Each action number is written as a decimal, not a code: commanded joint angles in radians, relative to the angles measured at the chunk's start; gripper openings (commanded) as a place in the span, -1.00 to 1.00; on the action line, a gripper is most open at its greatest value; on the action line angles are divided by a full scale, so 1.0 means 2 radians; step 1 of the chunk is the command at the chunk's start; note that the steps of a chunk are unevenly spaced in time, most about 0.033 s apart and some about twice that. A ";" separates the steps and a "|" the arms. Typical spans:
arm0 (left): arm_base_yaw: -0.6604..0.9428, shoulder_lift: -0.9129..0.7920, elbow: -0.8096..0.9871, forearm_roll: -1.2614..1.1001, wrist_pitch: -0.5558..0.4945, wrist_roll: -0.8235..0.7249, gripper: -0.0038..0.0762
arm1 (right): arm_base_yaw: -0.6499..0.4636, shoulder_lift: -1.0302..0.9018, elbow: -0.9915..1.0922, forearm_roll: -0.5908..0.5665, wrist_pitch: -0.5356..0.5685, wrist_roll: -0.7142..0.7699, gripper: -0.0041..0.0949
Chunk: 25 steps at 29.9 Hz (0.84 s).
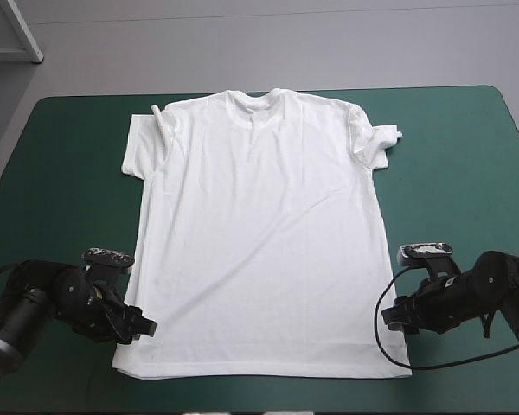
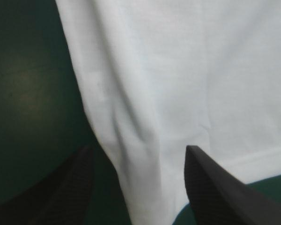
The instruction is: Fold the cloth
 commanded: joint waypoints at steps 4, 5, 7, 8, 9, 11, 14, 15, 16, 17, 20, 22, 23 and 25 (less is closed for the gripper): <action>-0.002 -0.009 -0.031 -0.005 -0.128 -0.013 0.22 | 0.000 -0.007 -0.028 0.006 -0.032 -0.004 0.29; -0.002 -0.006 -0.038 0.000 -0.148 -0.020 0.22 | 0.000 -0.005 -0.034 0.004 -0.032 -0.003 0.29; 0.005 0.006 -0.060 0.023 -0.175 -0.037 0.22 | 0.000 -0.006 -0.045 0.003 -0.030 0.000 0.29; 0.009 0.015 -0.071 0.035 -0.177 -0.043 0.22 | 0.000 -0.006 -0.051 0.002 -0.029 0.003 0.29; 0.016 0.027 -0.088 0.053 -0.181 -0.049 0.22 | 0.000 -0.006 -0.056 0.001 -0.028 0.006 0.29; 0.032 0.049 -0.109 0.079 -0.197 -0.061 0.22 | 0.000 -0.006 -0.066 -0.002 -0.025 0.009 0.29; 0.067 0.081 -0.131 0.076 -0.240 -0.069 0.22 | 0.000 -0.006 -0.077 -0.004 -0.013 0.014 0.29; 0.082 0.098 -0.141 0.060 -0.254 -0.065 0.22 | 0.000 -0.006 -0.080 -0.004 -0.012 0.014 0.29; 0.091 0.111 -0.148 0.047 -0.261 -0.055 0.22 | 0.000 -0.006 -0.081 -0.004 -0.012 0.014 0.29; 0.098 0.128 -0.158 0.030 -0.265 -0.033 0.22 | 0.000 -0.006 -0.084 -0.004 -0.010 0.014 0.29; 0.103 0.180 -0.194 -0.008 -0.261 0.009 0.22 | 0.000 -0.006 -0.088 -0.003 -0.009 0.014 0.29; 0.103 0.208 -0.215 -0.032 -0.263 0.027 0.22 | 0.000 -0.006 -0.088 -0.001 -0.010 0.014 0.29; 0.103 0.223 -0.227 -0.043 -0.265 0.034 0.22 | 0.000 -0.006 -0.088 -0.001 -0.010 0.014 0.29; 0.103 0.249 -0.245 -0.056 -0.274 0.040 0.22 | 0.000 -0.006 -0.088 -0.001 -0.010 0.014 0.29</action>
